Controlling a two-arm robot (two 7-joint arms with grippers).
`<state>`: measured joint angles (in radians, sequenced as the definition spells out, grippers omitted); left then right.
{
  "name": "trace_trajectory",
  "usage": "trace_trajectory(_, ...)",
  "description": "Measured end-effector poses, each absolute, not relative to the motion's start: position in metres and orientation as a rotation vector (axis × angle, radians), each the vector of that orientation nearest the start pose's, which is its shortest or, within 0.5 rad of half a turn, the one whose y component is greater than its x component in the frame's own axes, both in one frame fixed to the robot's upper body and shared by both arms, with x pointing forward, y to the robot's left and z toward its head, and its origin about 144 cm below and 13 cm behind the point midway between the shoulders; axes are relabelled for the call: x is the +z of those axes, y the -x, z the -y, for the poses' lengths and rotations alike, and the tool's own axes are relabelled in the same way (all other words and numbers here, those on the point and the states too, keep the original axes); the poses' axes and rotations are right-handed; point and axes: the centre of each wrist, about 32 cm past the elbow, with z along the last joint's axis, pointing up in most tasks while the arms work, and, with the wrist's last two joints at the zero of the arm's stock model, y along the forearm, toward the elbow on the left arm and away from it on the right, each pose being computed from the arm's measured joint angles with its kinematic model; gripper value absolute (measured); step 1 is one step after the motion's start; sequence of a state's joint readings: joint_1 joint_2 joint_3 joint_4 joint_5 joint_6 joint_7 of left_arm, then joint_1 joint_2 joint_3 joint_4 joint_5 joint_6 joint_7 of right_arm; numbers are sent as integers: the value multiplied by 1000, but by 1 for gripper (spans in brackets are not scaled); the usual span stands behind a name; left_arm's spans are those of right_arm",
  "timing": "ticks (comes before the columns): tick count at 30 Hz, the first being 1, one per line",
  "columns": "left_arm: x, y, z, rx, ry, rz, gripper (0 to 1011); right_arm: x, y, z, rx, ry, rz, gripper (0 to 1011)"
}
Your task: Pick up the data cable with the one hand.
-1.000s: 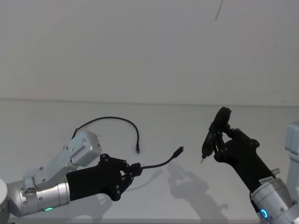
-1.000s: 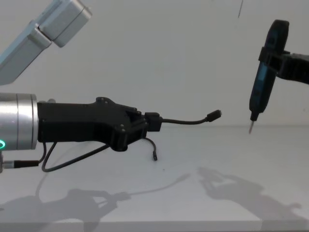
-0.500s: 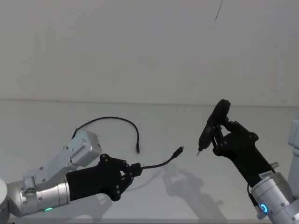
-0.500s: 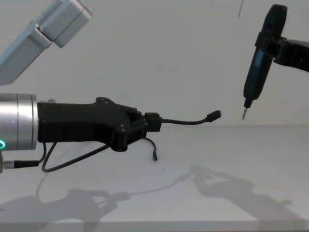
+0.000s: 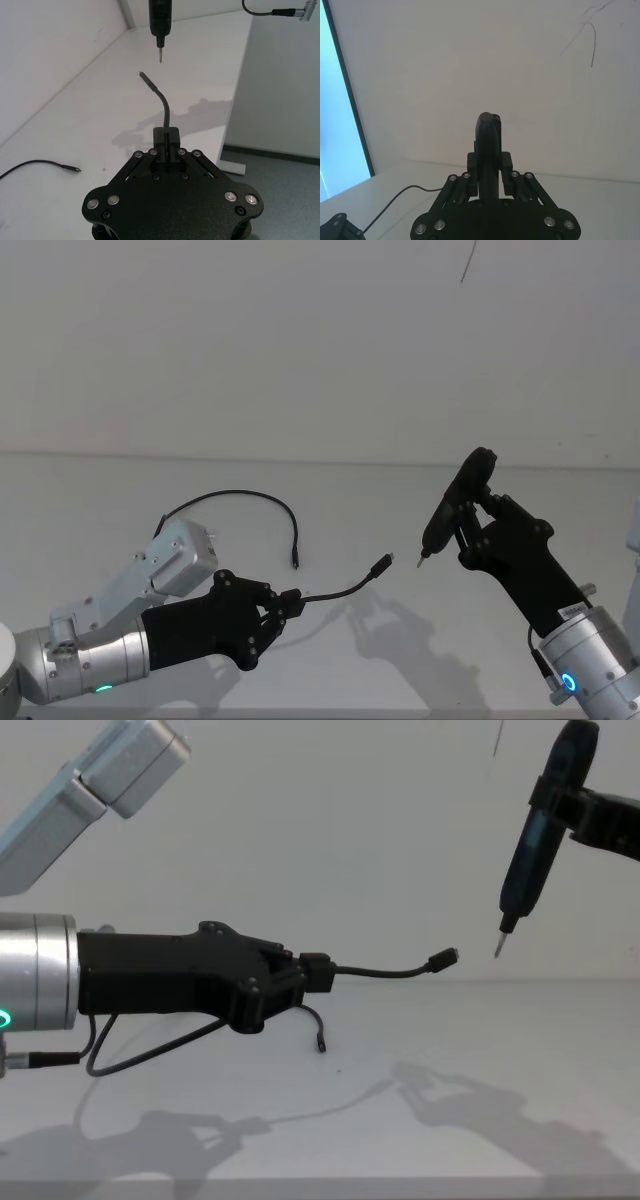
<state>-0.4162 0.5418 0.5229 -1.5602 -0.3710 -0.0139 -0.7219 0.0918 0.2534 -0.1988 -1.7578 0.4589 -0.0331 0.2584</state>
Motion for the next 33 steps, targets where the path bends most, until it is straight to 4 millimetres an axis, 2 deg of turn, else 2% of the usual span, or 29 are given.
trace_trajectory(13,1242,-530,-243,420,-161,272,42,1217,-479,233,-1014,-348,30,269)
trace_trajectory(33,1242,-530,-243,420,-161,272,42,1212,-490,232,-981,-361,13,269)
